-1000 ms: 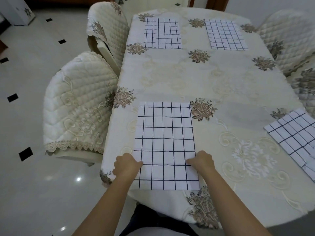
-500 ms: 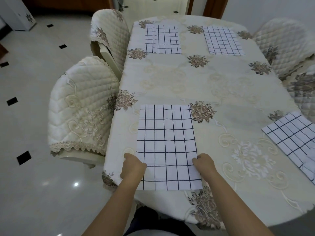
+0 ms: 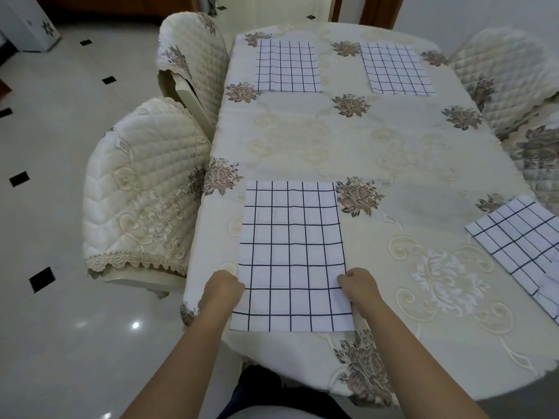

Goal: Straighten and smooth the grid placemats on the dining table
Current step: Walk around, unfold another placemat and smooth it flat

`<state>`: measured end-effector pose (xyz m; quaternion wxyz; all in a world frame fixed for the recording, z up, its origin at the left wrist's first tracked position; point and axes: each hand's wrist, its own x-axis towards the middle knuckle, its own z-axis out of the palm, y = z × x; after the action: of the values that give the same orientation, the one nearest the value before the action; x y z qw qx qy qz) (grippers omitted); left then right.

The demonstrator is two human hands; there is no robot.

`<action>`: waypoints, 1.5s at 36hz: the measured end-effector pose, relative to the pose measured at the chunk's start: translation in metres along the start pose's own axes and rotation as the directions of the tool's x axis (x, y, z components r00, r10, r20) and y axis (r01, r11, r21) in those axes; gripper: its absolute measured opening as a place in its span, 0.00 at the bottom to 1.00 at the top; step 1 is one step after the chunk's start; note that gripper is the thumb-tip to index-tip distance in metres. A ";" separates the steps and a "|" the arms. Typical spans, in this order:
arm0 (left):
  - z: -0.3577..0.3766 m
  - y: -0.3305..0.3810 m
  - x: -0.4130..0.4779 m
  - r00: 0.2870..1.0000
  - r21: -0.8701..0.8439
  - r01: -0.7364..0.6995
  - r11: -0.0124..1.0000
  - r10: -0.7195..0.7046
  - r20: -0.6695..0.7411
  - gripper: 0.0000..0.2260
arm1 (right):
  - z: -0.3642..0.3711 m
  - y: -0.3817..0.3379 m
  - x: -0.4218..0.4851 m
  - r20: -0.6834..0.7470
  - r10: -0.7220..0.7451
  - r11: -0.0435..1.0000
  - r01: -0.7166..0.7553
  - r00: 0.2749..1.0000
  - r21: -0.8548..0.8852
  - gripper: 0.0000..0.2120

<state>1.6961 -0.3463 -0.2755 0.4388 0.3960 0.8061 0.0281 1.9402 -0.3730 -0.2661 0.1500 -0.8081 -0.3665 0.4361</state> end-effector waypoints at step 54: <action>-0.024 0.005 0.002 0.992 0.046 -0.128 0.991 0.128 0.006 0.16 | 0.002 -0.005 0.013 -0.007 -0.006 1.000 0.006 1.000 -0.021 0.18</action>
<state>1.6807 -0.3339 -0.2603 0.4282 0.4568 0.7789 0.0369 1.9411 -0.3602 -0.2723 0.1440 -0.8101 -0.3729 0.4289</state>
